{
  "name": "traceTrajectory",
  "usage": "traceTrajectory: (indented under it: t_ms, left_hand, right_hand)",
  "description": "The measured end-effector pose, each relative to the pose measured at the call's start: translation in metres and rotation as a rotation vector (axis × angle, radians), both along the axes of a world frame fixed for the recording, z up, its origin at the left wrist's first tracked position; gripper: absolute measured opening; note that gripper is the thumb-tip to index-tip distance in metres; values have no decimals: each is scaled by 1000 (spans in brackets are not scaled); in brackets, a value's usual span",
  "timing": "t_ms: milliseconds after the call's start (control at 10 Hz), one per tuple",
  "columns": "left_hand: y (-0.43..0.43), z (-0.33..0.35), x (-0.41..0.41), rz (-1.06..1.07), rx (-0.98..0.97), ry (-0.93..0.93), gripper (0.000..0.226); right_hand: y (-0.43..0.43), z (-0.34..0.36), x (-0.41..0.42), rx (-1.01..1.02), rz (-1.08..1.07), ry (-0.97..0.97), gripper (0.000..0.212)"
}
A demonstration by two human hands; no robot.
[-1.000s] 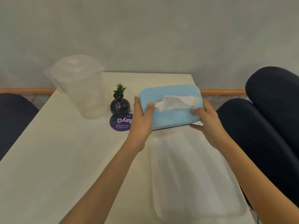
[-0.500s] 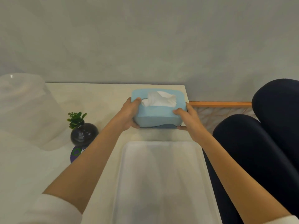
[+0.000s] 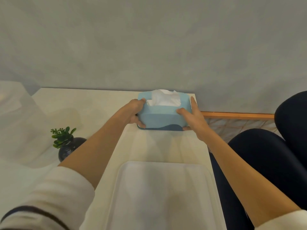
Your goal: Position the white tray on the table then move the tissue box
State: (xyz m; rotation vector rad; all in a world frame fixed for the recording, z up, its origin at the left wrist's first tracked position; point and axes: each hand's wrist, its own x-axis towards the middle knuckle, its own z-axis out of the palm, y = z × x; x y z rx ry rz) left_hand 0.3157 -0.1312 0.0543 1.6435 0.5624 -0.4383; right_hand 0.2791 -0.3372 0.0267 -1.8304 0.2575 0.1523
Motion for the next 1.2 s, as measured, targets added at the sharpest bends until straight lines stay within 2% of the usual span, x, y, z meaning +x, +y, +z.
traceTrajectory:
  t_ms: [400,700,800,900,1100,1200]
  left_hand:
    - [-10,-14,24,12,58,-154,48]
    - [-5,-17,24,-23,44,-189,51]
    - [-5,-15,21,-25,48,-170,55]
    - [-2,-15,17,-47,93,-151,63]
    - [9,-8,-6,-54,164,-168,62]
    - [16,-1,-24,-42,316,-255,56]
  right_hand:
    - [-3,1,35,-6,98,-31,70]
    - [-2,0,37,-5,101,-22,67]
    - [-3,1,37,-30,112,21,79]
    - [-3,0,34,-34,69,43,84]
    - [-8,6,14,-118,-69,-2,69]
    - [-6,20,-5,-194,-170,-57,59]
